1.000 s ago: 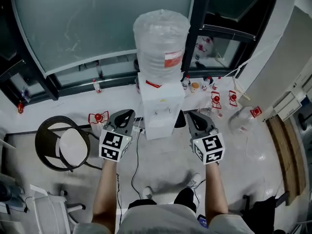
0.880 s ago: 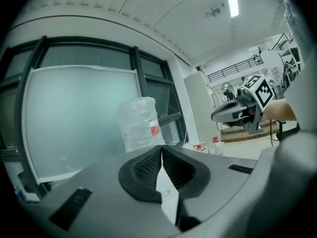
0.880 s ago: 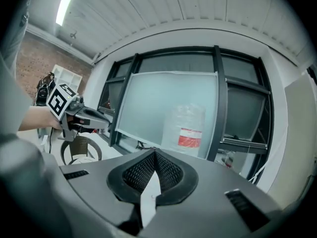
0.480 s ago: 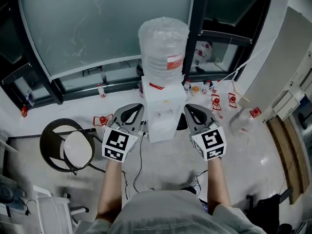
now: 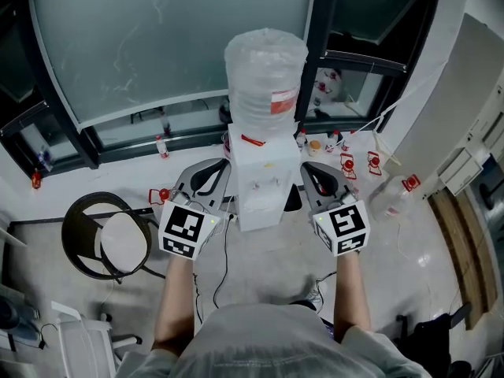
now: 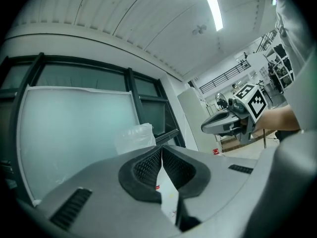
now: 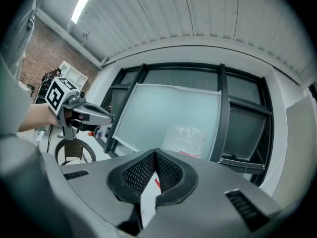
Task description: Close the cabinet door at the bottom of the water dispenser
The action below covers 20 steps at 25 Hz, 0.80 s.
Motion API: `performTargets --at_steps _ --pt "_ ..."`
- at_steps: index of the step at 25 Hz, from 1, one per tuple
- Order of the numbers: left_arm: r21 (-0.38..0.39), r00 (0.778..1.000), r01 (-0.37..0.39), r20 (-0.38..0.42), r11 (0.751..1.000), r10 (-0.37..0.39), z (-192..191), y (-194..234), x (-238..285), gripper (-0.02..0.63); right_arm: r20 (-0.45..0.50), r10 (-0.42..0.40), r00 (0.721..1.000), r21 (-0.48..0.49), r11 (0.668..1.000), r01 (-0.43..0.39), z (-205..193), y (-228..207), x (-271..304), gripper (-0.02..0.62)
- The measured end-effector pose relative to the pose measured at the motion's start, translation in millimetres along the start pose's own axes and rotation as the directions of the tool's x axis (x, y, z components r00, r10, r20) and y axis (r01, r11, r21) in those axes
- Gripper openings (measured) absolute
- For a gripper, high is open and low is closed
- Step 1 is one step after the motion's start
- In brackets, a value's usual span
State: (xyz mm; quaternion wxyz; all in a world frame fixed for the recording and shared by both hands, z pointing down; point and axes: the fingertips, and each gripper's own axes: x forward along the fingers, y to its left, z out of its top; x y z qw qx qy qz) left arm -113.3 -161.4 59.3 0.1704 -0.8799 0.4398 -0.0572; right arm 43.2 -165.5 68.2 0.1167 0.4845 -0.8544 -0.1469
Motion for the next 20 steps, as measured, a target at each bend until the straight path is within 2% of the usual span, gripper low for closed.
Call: performTargets --at_steps 4,9,20 --pt "-0.016 1.0 -0.004 -0.011 1.0 0.004 -4.4 8.8 1.7 0.025 -0.002 -0.003 1.0 0.001 1.0 0.003 -0.5 0.6 5.2 0.028" --pt "0.015 1.0 0.016 -0.017 1.0 -0.016 -3.7 2.7 4.7 0.023 -0.01 0.001 1.0 0.002 1.0 -0.001 -6.8 0.0 6.8 0.028" --pt "-0.007 0.999 0.015 -0.034 1.0 -0.015 -16.4 2.0 15.8 0.024 -0.021 0.019 1.0 0.019 1.0 -0.019 -21.9 -5.9 11.4 0.028"
